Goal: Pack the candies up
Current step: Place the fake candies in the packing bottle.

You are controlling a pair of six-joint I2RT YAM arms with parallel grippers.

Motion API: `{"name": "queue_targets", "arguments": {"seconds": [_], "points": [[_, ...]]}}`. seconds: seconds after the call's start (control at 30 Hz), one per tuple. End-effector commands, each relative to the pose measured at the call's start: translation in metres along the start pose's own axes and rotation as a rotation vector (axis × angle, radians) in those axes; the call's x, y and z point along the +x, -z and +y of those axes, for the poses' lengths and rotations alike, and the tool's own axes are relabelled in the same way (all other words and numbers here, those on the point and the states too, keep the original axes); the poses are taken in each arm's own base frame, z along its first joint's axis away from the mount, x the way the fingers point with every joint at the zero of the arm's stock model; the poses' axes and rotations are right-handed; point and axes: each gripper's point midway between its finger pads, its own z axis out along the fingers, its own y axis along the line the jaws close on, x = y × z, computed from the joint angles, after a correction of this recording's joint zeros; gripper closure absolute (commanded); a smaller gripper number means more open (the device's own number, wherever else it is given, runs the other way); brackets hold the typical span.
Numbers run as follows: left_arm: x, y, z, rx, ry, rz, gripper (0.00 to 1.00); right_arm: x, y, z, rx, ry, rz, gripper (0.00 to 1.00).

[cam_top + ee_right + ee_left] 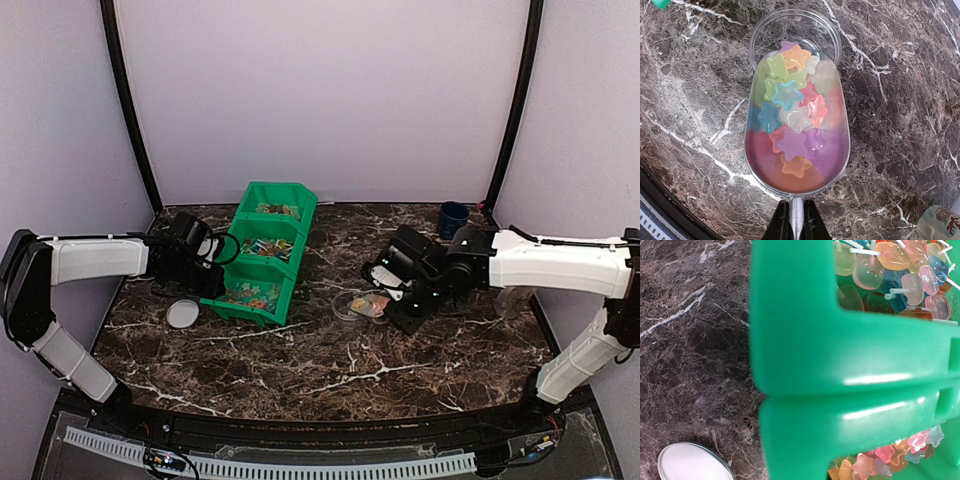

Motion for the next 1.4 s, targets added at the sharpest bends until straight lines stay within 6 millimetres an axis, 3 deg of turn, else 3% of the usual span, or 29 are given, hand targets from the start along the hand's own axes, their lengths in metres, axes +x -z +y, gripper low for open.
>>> {"name": "queue_targets", "arguments": {"seconds": [0.0,0.7,1.37], "points": [[-0.076,0.044,-0.032,0.122,-0.008,-0.283,1.00,-0.007,0.009,0.004,-0.010,-0.010,0.008,1.00],[-0.076,0.044,-0.032,0.127,-0.005,-0.280,1.00,-0.012,0.018,0.006,-0.009,0.066,0.117,1.00],[-0.076,0.043,-0.032,0.124,-0.004,-0.279,1.00,-0.022,0.009,0.004,0.043,0.134,0.213,1.00]]}}
